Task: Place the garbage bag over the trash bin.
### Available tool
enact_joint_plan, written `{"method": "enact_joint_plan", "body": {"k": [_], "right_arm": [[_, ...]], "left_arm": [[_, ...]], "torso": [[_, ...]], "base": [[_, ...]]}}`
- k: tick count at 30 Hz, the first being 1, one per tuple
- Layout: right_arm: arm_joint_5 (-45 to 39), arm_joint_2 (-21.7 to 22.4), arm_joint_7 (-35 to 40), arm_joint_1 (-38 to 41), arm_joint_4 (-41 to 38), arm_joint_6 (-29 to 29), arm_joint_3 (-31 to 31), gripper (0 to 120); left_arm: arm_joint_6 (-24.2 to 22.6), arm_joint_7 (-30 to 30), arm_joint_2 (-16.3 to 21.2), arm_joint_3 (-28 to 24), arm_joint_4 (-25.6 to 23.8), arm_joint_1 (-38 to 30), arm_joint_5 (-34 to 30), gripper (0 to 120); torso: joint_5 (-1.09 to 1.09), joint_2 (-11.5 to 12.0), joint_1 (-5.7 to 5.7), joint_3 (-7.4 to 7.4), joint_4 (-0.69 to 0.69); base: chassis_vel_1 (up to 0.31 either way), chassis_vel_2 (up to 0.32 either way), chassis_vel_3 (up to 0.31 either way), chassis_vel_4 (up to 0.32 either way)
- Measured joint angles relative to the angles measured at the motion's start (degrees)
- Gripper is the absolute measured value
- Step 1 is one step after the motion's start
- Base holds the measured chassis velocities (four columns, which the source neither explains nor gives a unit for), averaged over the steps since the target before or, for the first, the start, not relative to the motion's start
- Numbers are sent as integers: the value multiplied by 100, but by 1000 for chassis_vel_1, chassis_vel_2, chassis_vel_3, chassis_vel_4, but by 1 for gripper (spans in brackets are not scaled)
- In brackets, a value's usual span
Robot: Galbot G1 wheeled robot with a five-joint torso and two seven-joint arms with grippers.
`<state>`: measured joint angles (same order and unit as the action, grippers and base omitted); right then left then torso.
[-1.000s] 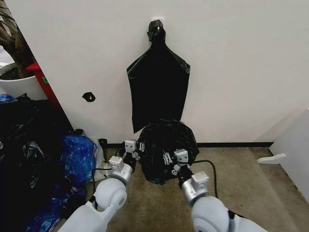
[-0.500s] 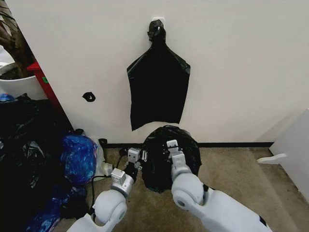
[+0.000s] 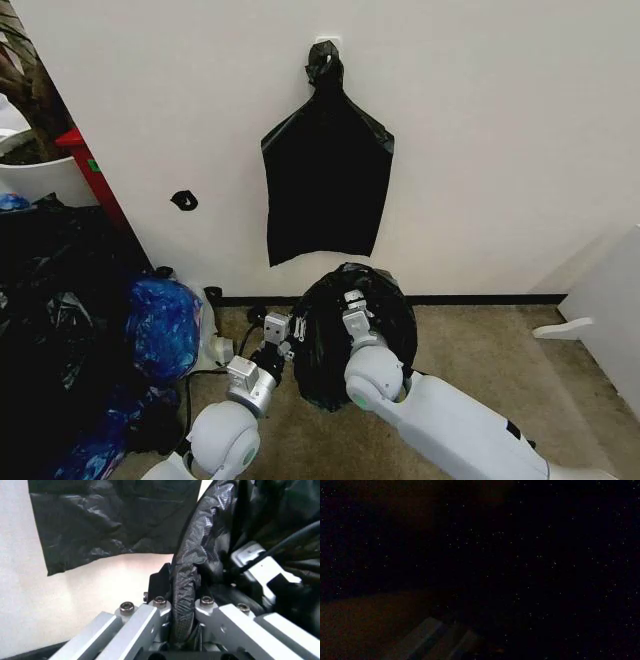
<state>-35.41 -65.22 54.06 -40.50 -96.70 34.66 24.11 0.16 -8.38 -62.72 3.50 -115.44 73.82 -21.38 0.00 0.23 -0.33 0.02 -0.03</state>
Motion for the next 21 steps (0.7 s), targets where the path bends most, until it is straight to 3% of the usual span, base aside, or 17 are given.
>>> {"method": "enact_joint_plan", "body": {"k": [6, 15, 21], "right_arm": [[-314, -38, -80, 26, 105, -72, -195, 0], [-1086, 275, -91, -497, -1449, -75, -115, 0], [-1443, 225, -79, -572, -1355, -18, -86, 0]], "left_arm": [[45, 70, 25, 0, 17, -36, -2, 1], [114, 77, 67, 46, 161, -150, -4, 1], [137, 94, 97, 50, 143, -187, -3, 1]], "torso": [[0, 0, 0, 0, 1], [0, 0, 1, -1, 0], [0, 0, 1, -1, 1]], "base": [[0, 0, 0, 0], [0, 0, 0, 0], [0, 0, 0, 0]]}}
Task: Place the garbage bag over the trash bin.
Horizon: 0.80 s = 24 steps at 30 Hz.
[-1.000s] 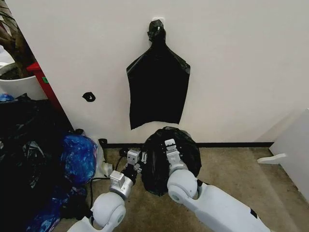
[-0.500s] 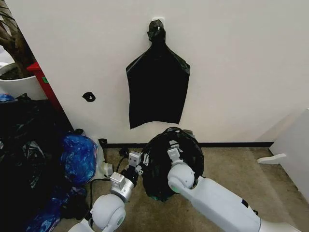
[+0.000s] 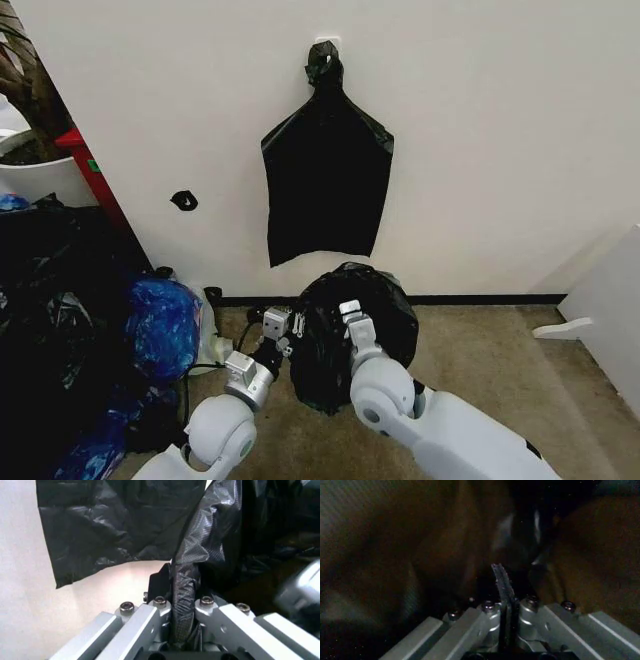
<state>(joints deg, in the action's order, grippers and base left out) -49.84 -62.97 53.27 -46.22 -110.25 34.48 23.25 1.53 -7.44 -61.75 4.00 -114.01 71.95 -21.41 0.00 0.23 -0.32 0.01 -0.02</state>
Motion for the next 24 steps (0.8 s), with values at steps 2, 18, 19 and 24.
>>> {"method": "enact_joint_plan", "body": {"k": [2, 18, 19, 24], "right_arm": [[1, -43, 14, 22, 200, 98, 2, 0], [1736, -197, -32, 248, 1435, 469, 29, 0], [1896, -174, -103, 205, 1367, 349, 24, 0], [1915, -41, -393, 67, 854, -122, 52, 0]], "left_arm": [[0, 6, 16, -1, -51, 12, -2, 1], [-59, 21, 47, -6, -355, 208, -73, 1], [-65, 19, 42, -7, -356, 205, -77, 1], [-69, 11, 41, -3, -329, 177, -84, 1]], "torso": [[1, 0, 0, 0, 0], [1, 0, 0, 0, 0], [1, 0, 0, 0, 0], [0, 0, -1, 0, -1]], "base": [[0, 0, 0, 0], [0, 0, 0, 0], [0, 0, 0, 0], [0, 0, 0, 0]]}}
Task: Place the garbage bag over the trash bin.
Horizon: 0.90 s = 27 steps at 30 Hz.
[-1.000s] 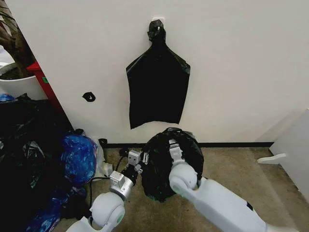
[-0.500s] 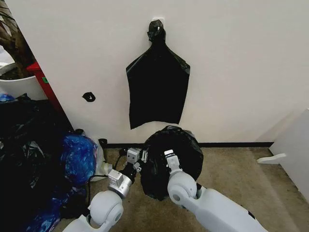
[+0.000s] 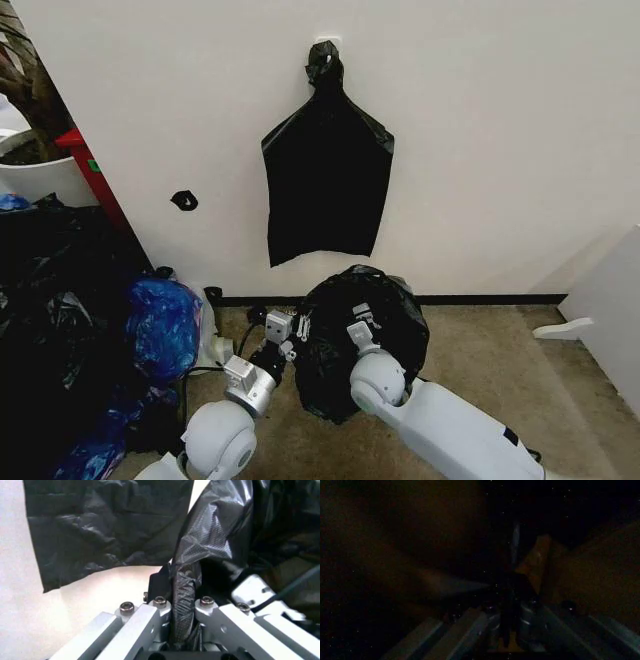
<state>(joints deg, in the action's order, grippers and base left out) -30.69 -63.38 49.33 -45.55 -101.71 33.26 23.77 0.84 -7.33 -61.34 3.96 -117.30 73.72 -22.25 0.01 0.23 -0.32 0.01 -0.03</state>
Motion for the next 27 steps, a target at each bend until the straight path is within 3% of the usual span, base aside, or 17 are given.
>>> {"method": "enact_joint_plan", "body": {"k": [3, 6, 10, 13, 20, 27], "right_arm": [[-400, 67, -242, -5, -356, -336, 9, 0], [-895, 79, -257, 96, -470, -295, 0, 0], [-2505, 83, 58, 450, -706, 542, -195, 0], [-2898, 65, 167, 612, -646, 717, -180, 0], [-2868, -68, 326, 834, -66, 864, 145, 0], [-1788, -339, 308, 886, 790, 871, 311, 0]], "left_arm": [[2, -2, -9, 0, 75, -15, 4, 1], [4, -1, -30, -15, 103, -23, 10, 1], [5, 6, -43, -37, 105, -26, 17, 1], [7, 9, -49, -39, 92, -25, 18, 1], [13, 15, -82, -57, 15, -3, 18, 1], [12, 15, -58, -55, -62, 23, 11, 1]], "torso": [[0, 0, 0, 0, 1], [0, 0, 0, 0, 1], [0, 0, 0, 0, 1], [0, 0, 0, 0, 1], [0, 0, 0, 1, 1], [0, 0, 0, 1, 1]], "base": [[0, 0, 0, 0], [0, 0, 0, 0], [0, 0, 0, 0], [0, 0, 0, 0], [0, 0, 0, 0], [0, 0, 0, 0]]}}
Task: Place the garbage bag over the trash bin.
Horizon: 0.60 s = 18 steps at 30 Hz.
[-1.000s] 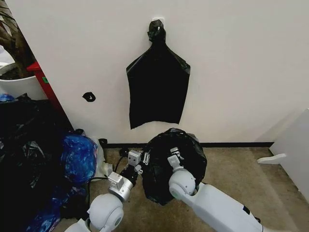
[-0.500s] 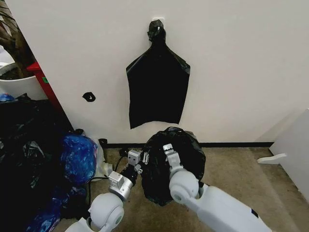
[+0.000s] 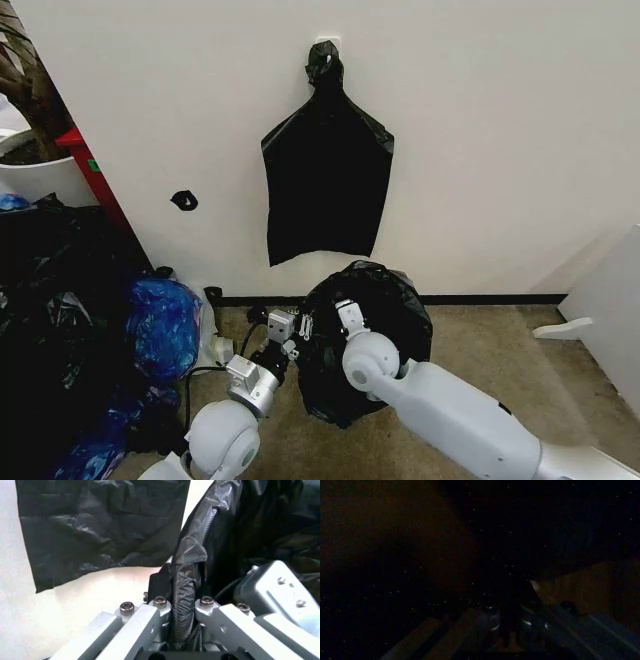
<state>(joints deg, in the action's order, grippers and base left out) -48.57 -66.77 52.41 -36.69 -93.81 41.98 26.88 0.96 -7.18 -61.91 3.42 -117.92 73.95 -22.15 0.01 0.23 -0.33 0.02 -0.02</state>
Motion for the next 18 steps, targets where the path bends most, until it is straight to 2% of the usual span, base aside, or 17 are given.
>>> {"method": "enact_joint_plan", "body": {"k": [4, 8, 12, 18], "right_arm": [[670, -1, -52, 25, 136, -4, -29, 0], [770, 63, -114, 20, 22, -121, -134, 0], [428, 268, -331, -113, -552, -490, -149, 0], [-73, 452, -487, -147, -998, -568, -77, 0]], "left_arm": [[0, -3, 23, 15, -5, 5, -2, 1], [0, -2, 33, 15, -6, 0, -9, 1], [1, 5, 40, 11, 31, -31, -62, 1], [-17, -2, 46, 5, 141, -101, -245, 1]], "torso": [[0, 0, 0, 0, 0], [0, 0, 0, 0, 0], [0, 0, 0, -1, 0], [0, 0, 1, -1, -1]], "base": [[0, 0, 0, 0], [0, 0, 0, 0], [0, 0, 0, 0], [0, 0, 0, 0]]}}
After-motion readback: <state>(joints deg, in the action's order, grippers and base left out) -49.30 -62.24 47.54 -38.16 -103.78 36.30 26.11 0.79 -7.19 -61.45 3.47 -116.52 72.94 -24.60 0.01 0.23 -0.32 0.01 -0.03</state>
